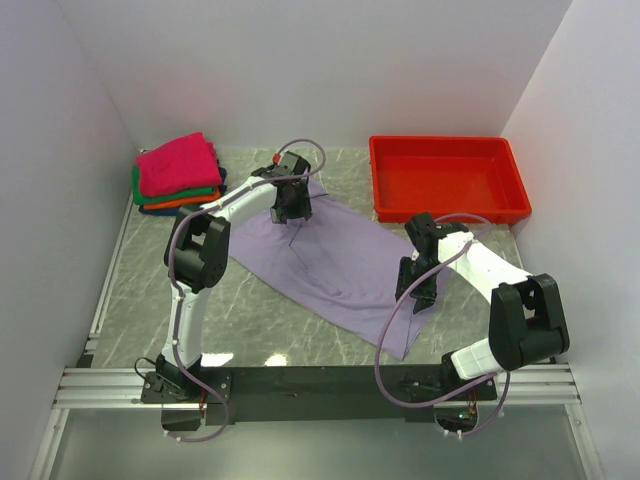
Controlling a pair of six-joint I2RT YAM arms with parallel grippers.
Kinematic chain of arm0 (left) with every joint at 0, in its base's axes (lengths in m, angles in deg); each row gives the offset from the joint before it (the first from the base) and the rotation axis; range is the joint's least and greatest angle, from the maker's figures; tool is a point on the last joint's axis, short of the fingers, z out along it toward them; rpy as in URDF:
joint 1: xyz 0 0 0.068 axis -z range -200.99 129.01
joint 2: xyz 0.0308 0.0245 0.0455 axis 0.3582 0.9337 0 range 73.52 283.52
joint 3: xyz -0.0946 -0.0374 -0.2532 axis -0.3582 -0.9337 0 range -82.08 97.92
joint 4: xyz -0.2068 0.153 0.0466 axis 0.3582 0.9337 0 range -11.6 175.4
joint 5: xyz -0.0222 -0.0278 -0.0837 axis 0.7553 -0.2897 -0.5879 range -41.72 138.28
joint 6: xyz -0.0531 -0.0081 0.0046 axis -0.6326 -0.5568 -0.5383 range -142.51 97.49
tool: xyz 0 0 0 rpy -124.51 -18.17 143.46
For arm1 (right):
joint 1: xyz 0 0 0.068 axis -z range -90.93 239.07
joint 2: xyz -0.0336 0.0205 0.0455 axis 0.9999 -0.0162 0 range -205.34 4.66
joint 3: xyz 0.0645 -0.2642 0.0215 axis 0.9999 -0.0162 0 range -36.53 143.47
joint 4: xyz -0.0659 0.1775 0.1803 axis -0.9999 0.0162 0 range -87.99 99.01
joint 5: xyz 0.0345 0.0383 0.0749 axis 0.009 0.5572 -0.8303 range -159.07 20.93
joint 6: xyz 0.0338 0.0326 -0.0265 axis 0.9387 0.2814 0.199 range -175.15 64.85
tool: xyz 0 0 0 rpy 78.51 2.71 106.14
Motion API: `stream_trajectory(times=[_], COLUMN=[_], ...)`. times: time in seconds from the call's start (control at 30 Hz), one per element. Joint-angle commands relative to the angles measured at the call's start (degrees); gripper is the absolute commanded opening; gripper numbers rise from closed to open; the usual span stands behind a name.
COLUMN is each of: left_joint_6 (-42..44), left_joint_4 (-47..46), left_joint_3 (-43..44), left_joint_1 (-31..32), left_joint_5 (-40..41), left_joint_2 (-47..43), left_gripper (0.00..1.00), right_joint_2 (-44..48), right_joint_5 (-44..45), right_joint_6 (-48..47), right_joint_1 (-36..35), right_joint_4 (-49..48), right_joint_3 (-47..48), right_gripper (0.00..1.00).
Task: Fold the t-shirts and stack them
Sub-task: Fold the tshirt
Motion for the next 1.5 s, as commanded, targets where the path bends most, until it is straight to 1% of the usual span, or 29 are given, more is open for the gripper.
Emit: stream_trajectory(times=[0.0, 0.13, 0.37, 0.5, 0.87, 0.9, 1.0, 1.17, 1.3, 1.37, 1.4, 1.47], left_joint_6=[1.9, 2.8, 5.7, 6.7, 7.6, 7.7, 8.0, 8.3, 8.5, 8.6, 8.6, 8.6], left_joint_4=[-0.8, -1.3, -1.4, -0.1, -1.3, -1.2, -1.5, -1.2, -1.0, -1.0, -1.2, -1.4], left_joint_3=[1.6, 2.0, 5.3, 6.8, 3.7, 3.6, 3.2, 3.1, 2.7, 2.4, 2.1, 1.8], left_joint_1=[0.2, 0.2, 1.1, 1.6, 2.4, 2.4, 2.9, 3.3, 3.7, 3.9, 3.9, 4.0], left_joint_5=[1.3, 2.0, 4.9, 6.2, 7.1, 7.2, 7.7, 8.1, 8.4, 8.6, 8.9, 9.1], left_joint_2=[-1.3, -0.3, 2.2, 4.5, 4.5, 4.5, 4.3, 4.8, 5.0, 5.0, 4.8, 4.4], left_gripper=[0.65, 0.63, 0.57, 0.55, 0.5, 0.44, 0.32, 0.31, 0.32, 0.27, 0.2, 0.15], right_joint_2=[0.4, 0.4, 0.4, 0.6, 0.2, 0.3, 0.4, 0.3, 0.4, 0.6, 0.6, 0.6], right_joint_5=[-0.2, -0.6, -0.9, -0.9, -1.1, -1.2, -1.1, -1.2, -1.3, -1.1, -1.1, -1.1], right_joint_6=[-0.7, -0.8, -0.9, -0.9, -1.2, -1.2, -1.2, -1.2, -1.2, -1.2, -1.2, -1.2], right_joint_1=[0.5, 0.4, 0.4, 0.5, 0.5, 0.5, 0.4, 0.5, 0.5, 0.5, 0.5, 0.5], right_joint_4=[-0.9, -1.0, -1.4, -1.3, -1.3, -1.4, -1.4, -1.4, -1.5, -1.5, -1.5, -1.5], right_joint_3=[1.3, 1.3, 1.1, 1.0, 0.8, 0.8, 0.7, 0.5, 0.5, 0.3, 0.3, 0.2], right_gripper=[0.53, 0.53, 0.53, 0.53, 0.53, 0.53, 0.52, 0.53, 0.52, 0.52, 0.53, 0.52])
